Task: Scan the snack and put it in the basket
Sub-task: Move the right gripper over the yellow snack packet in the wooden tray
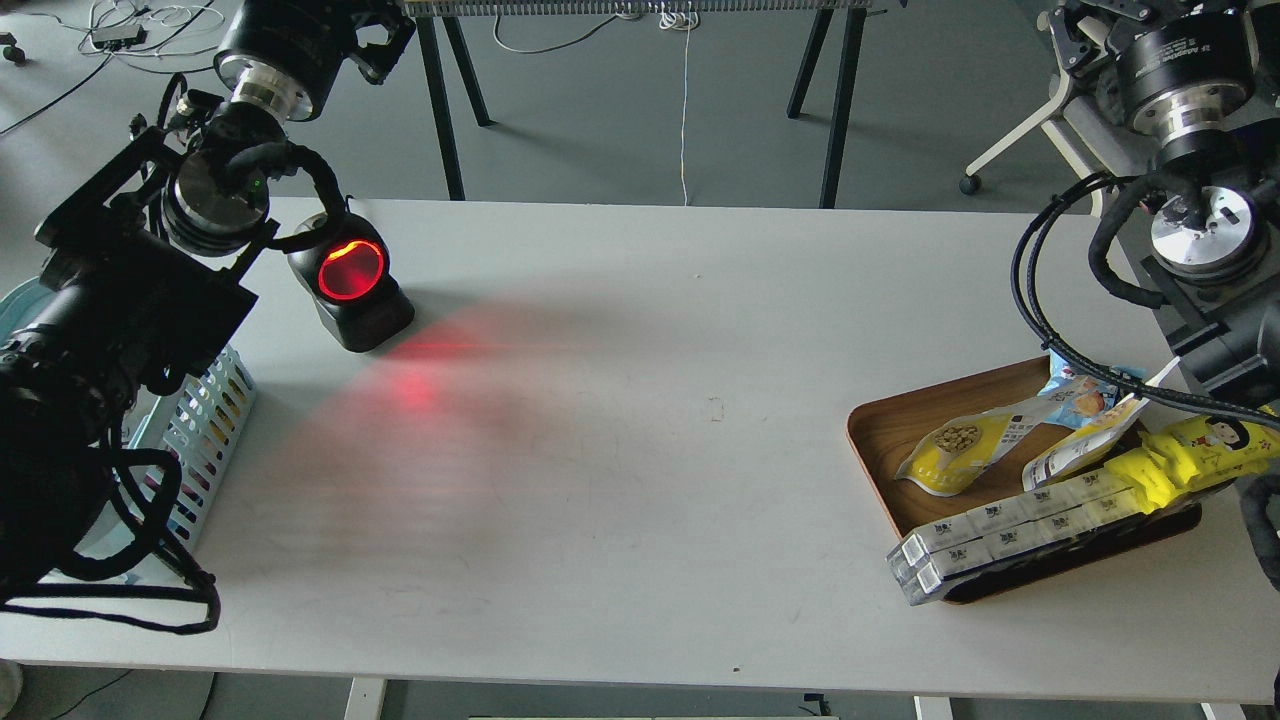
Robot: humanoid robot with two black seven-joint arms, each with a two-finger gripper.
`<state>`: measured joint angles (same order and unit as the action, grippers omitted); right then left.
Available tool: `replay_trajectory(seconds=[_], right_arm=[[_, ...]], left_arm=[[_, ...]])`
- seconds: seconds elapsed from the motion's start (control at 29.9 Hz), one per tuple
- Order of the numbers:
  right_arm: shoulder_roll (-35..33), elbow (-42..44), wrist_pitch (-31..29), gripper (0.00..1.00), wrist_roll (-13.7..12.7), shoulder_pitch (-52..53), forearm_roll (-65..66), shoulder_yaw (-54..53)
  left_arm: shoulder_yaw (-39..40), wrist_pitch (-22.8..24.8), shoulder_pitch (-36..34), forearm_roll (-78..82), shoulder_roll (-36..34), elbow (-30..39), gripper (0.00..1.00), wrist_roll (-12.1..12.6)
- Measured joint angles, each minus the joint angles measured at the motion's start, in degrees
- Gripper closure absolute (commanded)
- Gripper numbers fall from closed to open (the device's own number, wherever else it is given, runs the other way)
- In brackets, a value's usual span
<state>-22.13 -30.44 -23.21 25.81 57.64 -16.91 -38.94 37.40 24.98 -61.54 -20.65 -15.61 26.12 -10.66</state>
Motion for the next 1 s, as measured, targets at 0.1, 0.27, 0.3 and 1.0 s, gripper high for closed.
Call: replay_trajectory(seconds=[0.1, 0.27, 0.3, 1.0], right_arm=[[0.0, 0.1, 0.0, 0.0, -0.12, 0.06, -0.03, 0.02], [-0.24, -0.11, 0.14, 0.0, -0.23, 0.23, -0.03, 0.26], [-0.57, -0.22, 0.14, 0.0, -0.22, 0.53, 0.09, 0.69], [-12.09, -26.63, 3.34, 0.01, 2.21, 33.02, 43.75, 46.19]], left_arm=[[0.04, -0.06, 0.2, 0.0, -0.1, -0.33, 0.0, -0.05], [0.05, -0.17, 0.47, -0.08, -0.06, -1.39, 0.0, -0.09], [0.04, -0.18, 0.47, -0.09, -0.05, -1.46, 0.0, -0.06], [-0.12, -0.03, 0.36, -0.03, -2.18, -1.33, 0.0, -0.22]])
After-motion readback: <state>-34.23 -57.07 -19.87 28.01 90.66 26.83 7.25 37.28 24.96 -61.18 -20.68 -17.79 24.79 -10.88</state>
